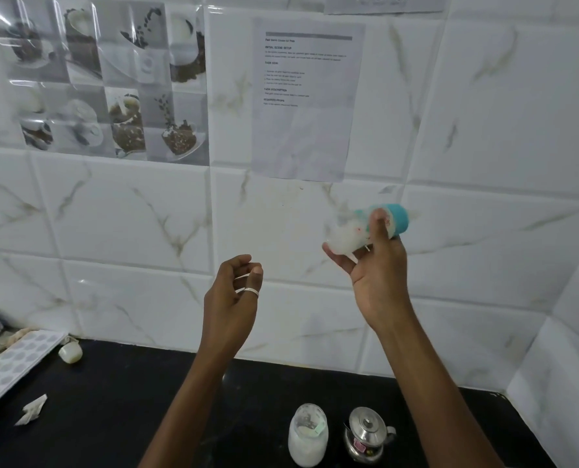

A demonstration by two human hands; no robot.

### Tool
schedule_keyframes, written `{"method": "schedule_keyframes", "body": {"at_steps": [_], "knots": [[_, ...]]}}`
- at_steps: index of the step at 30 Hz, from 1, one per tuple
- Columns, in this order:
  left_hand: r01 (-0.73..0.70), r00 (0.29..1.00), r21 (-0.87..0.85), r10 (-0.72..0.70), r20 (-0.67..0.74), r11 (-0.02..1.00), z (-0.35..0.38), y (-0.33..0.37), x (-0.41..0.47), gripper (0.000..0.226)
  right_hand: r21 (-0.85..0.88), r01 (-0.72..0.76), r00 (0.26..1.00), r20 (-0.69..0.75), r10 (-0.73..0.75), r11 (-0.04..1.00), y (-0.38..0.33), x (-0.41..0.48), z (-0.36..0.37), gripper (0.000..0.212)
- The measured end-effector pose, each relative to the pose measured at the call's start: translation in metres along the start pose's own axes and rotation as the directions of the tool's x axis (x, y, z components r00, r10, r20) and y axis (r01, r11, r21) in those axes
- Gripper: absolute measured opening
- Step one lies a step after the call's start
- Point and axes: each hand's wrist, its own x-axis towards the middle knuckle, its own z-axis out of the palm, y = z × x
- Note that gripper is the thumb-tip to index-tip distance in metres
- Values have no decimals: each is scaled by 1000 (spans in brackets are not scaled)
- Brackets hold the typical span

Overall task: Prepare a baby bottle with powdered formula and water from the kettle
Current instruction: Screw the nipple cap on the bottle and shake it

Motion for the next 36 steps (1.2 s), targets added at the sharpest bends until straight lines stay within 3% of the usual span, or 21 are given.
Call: {"method": "schedule_keyframes", "body": {"at_steps": [2,4,5,6,8,10,12,15,16,19,21,23,26,27,31,32,34,36], "knots": [[0,1000,1,0,1,1000,0,0,0,26,-172,-31,997,62,42,985,4,-3,2,52],[-6,1000,11,6,2,1000,2,1,0,26,-452,-62,970,182,160,890,9,-7,1,51],[-7,1000,14,7,4,1000,3,1,0,25,-504,-58,963,199,181,862,9,-7,-2,52],[-6,1000,11,6,5,1000,3,1,-1,24,-468,-47,968,196,156,883,8,-6,-3,54],[1,1000,5,-1,5,1000,2,0,-1,22,-216,-43,991,113,69,975,1,-4,-3,57],[3,1000,7,-3,4,1000,0,-1,-2,24,-16,-5,1000,17,5,1000,-2,2,-6,56],[7,1000,8,-7,4,1000,0,-2,-1,26,-113,-26,999,21,28,993,2,0,-7,57],[8,1000,8,-8,8,1000,3,-1,-1,25,-487,-101,969,148,196,868,10,-8,-10,68],[8,1000,10,-8,10,1000,4,-1,-1,25,-490,-96,967,162,198,867,10,-8,-12,68],[8,1000,2,-8,12,1000,3,0,-1,24,-133,-66,996,56,74,989,0,-4,-9,59],[6,1000,5,-6,9,1000,2,0,0,25,11,9,999,-35,-8,1000,-2,3,-8,56],[1,1000,7,-1,8,1000,2,1,1,25,-114,-8,1000,8,9,993,4,0,-6,58],[-10,1000,12,10,5,1000,3,4,2,23,-473,-81,971,159,176,877,11,-6,-8,60],[-11,1000,7,11,5,1000,3,5,1,23,-459,-75,973,161,166,885,9,-5,-9,64],[-13,1000,-8,13,-3,1000,-4,5,1,25,-10,11,999,-49,-12,1000,-7,7,-9,60],[-13,1000,-10,13,-10,1000,-6,5,2,26,3,40,997,-68,-40,999,-7,8,-9,59],[-16,1000,-14,15,-25,1000,-7,6,4,26,-139,9,1000,-21,-13,990,0,5,-7,62],[-17,999,-15,17,-35,1000,-8,8,6,25,-406,-56,990,98,105,912,9,-1,-7,63]]}}
